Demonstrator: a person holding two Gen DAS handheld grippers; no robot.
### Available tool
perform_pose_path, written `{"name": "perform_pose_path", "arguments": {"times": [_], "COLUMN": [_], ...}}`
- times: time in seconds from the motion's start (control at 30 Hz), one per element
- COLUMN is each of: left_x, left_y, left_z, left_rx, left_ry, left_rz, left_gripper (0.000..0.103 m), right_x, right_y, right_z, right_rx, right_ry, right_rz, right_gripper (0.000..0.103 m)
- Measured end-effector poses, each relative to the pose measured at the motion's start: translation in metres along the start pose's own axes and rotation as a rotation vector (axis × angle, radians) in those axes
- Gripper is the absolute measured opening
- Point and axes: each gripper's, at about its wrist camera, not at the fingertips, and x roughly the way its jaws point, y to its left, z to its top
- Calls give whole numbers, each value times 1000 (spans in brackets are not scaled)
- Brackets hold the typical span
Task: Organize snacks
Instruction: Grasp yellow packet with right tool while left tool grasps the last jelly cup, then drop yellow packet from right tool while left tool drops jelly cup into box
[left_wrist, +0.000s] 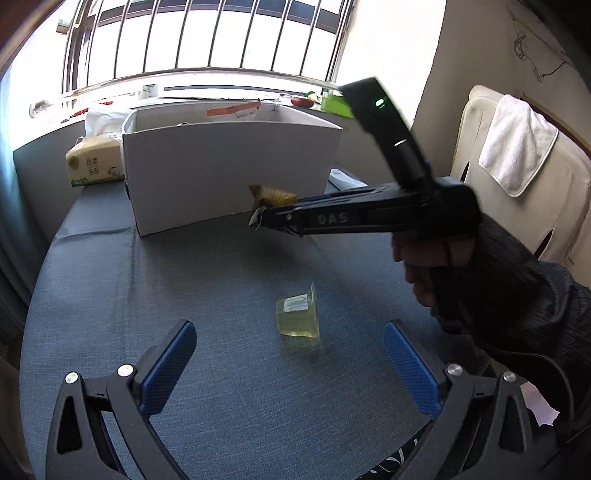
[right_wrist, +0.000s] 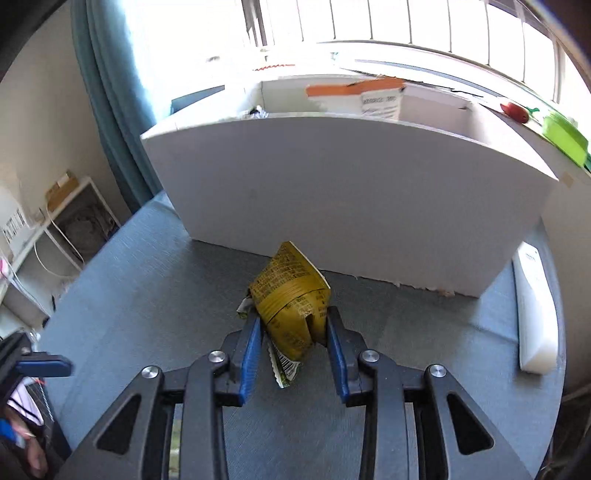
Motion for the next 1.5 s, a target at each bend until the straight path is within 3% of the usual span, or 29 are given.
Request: {"name": "perform_pose_path", "arguments": {"times": [0.27, 0.37, 0.4, 0.43, 0.5, 0.77, 0.97, 1.23, 1.5], "left_x": [53, 63, 65, 64, 62, 32, 1, -17, 31], "left_y": [-6, -6, -5, -6, -2, 7, 23, 48, 72], "left_z": [10, 11, 12, 12, 12, 18, 55, 159, 238], "left_rx": [100, 111, 107, 115, 94, 22, -26, -18, -37], "left_ry": [138, 164, 167, 156, 158, 27, -133, -280, -263], "left_rz": [17, 18, 11, 17, 10, 5, 12, 64, 129], "left_gripper": [102, 96, 80, 58, 32, 32, 32, 32, 32], "right_x": [-95, -123, -130, -136, -143, -131, -128, -131, -97], "right_y": [-12, -17, -19, -19, -21, -23, -22, -46, -76], "right_z": [-39, -59, -66, -71, -81, -90, -76, 12, 111], "right_rx": [116, 166, 173, 183, 201, 227, 240, 260, 272], "right_ry": [-148, -193, -207, -217, -223, -211, -237, -342, -353], "right_rz": [57, 68, 65, 57, 60, 64, 77, 74, 21], "right_gripper": [36, 36, 36, 36, 36, 36, 36, 36, 37]}}
